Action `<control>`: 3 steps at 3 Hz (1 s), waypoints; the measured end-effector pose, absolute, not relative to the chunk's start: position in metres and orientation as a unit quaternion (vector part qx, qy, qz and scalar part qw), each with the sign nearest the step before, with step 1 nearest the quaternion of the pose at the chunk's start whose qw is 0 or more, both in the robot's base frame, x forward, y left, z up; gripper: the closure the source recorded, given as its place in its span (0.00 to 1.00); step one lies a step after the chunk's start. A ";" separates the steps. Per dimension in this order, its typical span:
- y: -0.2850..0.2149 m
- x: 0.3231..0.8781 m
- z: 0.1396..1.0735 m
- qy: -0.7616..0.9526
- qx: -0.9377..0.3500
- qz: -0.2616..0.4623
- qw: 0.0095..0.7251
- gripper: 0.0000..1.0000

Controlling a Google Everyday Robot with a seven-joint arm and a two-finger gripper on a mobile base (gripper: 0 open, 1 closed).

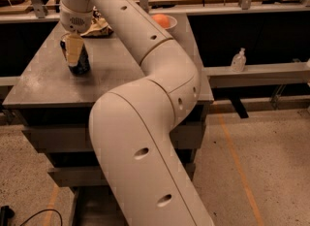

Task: Place pepsi can into bottom drawer

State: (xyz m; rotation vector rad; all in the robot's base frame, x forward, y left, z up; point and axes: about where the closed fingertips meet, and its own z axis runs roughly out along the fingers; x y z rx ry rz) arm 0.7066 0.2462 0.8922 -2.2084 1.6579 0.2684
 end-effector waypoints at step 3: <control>0.237 0.683 0.922 0.585 -0.783 0.084 0.193 1.00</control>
Offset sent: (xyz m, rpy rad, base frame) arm -0.0515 -0.0424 0.0541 -0.0611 -0.0790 0.1106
